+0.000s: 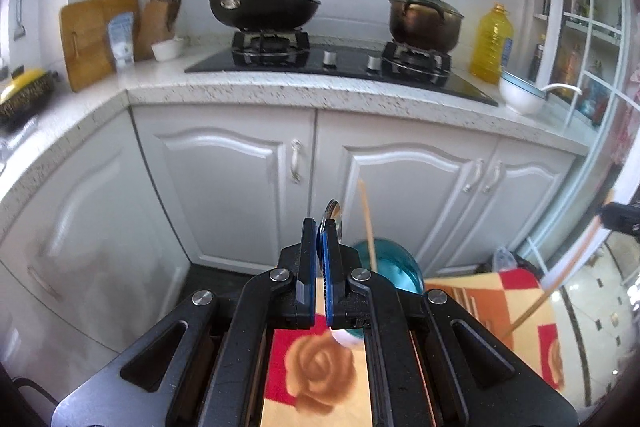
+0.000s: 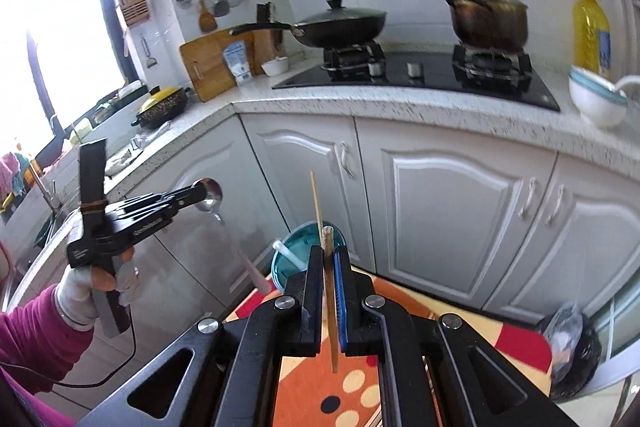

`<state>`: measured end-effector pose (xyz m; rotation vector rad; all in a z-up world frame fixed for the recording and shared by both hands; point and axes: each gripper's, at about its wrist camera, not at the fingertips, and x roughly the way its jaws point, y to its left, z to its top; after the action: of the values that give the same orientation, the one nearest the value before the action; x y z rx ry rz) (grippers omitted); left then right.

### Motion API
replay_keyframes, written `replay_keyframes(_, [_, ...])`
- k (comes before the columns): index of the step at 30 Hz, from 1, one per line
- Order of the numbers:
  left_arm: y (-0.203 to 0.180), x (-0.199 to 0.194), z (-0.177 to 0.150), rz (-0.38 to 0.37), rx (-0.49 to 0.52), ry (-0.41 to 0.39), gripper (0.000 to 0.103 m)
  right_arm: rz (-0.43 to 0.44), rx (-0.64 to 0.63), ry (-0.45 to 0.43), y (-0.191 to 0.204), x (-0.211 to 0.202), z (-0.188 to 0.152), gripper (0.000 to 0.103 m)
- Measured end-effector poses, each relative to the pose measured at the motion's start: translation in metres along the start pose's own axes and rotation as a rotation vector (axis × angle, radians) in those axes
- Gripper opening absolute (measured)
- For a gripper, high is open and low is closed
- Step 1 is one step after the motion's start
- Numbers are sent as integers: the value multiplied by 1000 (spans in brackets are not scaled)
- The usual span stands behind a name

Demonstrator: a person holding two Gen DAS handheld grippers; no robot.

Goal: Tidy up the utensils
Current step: 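Carry the metal spoon over the floral cup with the left tool while the right carries the chopstick, then lower the spoon into the cup and open the left tool while the right releases the chopstick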

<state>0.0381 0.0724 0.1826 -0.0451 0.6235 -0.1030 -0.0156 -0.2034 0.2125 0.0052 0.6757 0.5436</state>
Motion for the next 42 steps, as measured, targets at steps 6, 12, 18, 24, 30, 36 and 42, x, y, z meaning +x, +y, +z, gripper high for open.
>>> replay_keyframes(6, [-7,20,12,71,44,-28,1,8,-44,-34,12,-1,35,5])
replay_keyframes(12, [-28,51,10,138,137,-37,1,17,-72,-30,19,24,69,5])
replay_keyframes(18, [-45,87,1,172,208,-10,1,32,-80,3,15,59,90,5])
replay_keyframes(24, [-52,118,-15,168,220,49,1,49,-45,70,-2,104,79,5])
replay_keyframes(30, [-59,141,-33,144,219,121,1,69,24,166,-26,152,54,5])
replay_keyframes(36, [-59,148,-38,129,194,142,2,71,86,220,-42,190,39,5])
replay_keyframes(42, [-53,145,-36,97,139,175,3,81,172,211,-54,198,36,6])
